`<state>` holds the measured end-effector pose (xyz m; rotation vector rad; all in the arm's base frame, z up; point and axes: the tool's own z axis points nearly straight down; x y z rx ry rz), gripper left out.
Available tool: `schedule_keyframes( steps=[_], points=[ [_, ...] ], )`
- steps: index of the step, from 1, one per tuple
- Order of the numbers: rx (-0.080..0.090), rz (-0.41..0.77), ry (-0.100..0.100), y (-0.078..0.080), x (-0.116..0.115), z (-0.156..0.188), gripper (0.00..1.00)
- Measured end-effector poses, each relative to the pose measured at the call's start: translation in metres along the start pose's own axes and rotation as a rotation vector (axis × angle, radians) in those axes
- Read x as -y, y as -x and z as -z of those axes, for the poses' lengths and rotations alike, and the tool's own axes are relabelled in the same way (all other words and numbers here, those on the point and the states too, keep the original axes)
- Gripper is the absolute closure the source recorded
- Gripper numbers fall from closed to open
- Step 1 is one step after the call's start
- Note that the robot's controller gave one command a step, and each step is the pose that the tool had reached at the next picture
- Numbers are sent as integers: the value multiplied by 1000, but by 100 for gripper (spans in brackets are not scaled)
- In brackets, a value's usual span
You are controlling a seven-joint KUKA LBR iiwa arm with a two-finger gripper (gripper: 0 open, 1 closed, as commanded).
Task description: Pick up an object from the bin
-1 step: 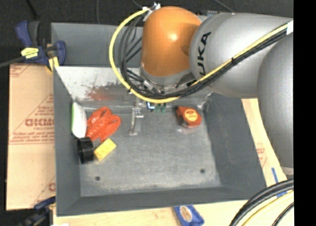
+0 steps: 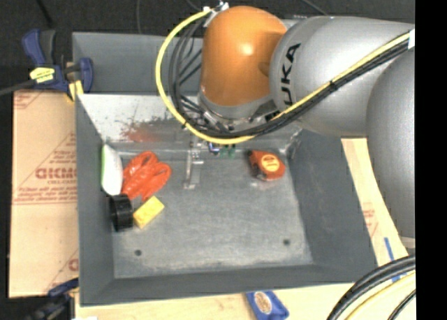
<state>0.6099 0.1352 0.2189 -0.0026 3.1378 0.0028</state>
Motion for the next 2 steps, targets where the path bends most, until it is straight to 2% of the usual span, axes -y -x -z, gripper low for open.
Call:
schedule_keyframes(
  steps=[1, 2],
  points=[
    [8, -75, 2, 4, 11, -26, 0],
    [-7, -80, -3, 19, 25, -54, 0]
  ],
)
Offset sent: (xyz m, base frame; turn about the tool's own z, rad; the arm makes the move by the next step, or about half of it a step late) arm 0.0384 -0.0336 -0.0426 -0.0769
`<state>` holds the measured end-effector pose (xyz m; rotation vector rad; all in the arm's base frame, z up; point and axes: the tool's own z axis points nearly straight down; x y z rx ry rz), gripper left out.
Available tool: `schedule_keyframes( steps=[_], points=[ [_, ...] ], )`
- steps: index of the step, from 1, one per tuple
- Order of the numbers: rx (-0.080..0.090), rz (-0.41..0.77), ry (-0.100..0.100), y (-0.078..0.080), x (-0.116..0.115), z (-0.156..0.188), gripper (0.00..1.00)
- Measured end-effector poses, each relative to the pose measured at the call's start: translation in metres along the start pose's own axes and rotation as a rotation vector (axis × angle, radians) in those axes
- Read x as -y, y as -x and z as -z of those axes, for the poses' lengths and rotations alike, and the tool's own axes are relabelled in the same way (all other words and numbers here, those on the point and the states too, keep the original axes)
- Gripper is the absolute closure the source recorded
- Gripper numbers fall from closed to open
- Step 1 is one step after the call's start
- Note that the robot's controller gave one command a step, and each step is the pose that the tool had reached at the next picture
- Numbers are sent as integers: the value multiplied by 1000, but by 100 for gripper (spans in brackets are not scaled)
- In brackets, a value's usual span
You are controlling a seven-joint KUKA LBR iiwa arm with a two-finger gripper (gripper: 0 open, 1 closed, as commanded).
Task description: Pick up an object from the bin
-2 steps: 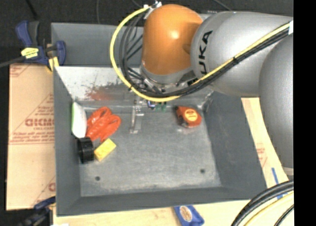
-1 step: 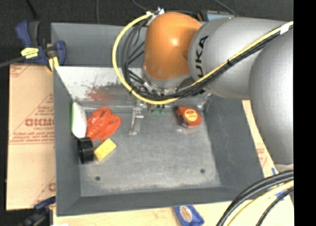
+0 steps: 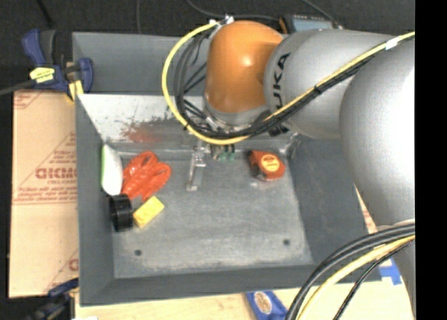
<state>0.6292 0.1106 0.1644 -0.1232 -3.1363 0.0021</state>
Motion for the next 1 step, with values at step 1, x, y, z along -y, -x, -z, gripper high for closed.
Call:
schedule_keyframes(
  steps=[1],
  points=[
    [8, 157, 3, -5, 47, 1, 0]
  ],
)
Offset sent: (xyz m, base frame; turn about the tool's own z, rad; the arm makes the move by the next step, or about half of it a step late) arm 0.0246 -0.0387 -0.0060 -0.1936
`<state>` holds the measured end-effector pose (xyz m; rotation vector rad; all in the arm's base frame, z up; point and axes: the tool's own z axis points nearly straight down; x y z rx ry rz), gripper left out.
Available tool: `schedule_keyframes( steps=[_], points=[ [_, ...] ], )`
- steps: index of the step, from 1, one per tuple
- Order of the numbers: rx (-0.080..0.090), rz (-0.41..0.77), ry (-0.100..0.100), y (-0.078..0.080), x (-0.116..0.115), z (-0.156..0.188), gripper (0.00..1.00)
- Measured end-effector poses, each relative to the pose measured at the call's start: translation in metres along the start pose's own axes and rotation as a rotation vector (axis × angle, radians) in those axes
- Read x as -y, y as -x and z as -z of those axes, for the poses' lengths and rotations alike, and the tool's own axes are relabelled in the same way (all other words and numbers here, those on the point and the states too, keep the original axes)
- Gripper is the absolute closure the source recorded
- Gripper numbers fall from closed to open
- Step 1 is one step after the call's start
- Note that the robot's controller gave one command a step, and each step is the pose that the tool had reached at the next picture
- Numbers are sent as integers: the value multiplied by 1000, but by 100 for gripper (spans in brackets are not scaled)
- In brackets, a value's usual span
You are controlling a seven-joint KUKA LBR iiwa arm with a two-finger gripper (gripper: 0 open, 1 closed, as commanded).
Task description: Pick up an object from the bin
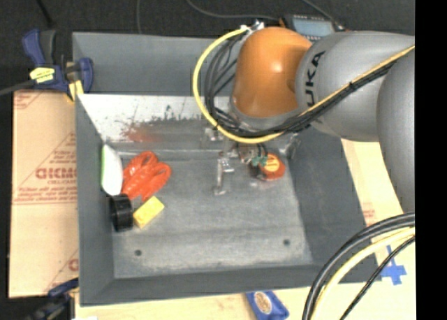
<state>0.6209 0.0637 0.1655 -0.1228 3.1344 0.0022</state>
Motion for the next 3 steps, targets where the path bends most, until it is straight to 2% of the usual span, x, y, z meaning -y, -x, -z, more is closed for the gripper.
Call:
schedule_keyframes(
  steps=[1, 2, 3],
  points=[
    [0, -152, -4, 11, 24, -3, 0],
    [5, -39, -2, 27, -31, -43, 0],
    [-6, -41, 2, 23, -57, -69, 0]
  ],
)
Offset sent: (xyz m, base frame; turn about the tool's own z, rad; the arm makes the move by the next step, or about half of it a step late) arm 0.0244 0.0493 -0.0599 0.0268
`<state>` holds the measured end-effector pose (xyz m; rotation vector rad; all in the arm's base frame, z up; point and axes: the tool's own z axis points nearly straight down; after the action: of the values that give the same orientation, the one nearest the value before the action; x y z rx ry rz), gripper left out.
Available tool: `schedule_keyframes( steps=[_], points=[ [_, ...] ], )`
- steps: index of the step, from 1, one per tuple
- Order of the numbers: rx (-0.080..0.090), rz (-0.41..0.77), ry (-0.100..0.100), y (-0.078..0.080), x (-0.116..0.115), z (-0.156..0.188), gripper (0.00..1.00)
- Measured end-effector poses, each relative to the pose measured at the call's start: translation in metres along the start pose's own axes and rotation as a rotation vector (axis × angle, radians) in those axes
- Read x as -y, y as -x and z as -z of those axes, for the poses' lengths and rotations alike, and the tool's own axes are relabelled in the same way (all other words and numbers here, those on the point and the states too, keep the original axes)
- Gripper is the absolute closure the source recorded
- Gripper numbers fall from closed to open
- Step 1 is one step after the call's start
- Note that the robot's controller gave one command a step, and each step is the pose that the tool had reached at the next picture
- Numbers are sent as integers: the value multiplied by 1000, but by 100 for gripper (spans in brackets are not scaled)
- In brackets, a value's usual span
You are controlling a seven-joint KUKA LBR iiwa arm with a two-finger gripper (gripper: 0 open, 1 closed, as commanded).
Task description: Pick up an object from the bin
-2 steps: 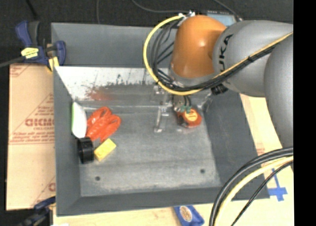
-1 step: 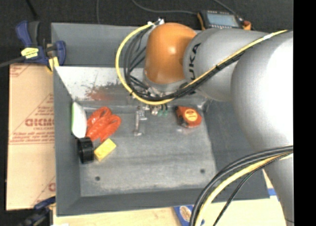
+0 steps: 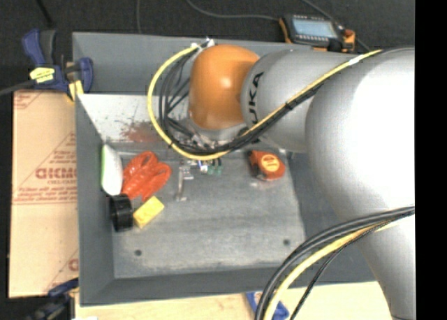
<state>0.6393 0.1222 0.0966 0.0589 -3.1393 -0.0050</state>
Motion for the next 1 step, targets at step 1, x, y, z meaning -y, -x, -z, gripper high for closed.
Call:
schedule_keyframes(
  steps=[1],
  points=[
    [6, 200, -5, -2, -42, 13, 0]
  ],
)
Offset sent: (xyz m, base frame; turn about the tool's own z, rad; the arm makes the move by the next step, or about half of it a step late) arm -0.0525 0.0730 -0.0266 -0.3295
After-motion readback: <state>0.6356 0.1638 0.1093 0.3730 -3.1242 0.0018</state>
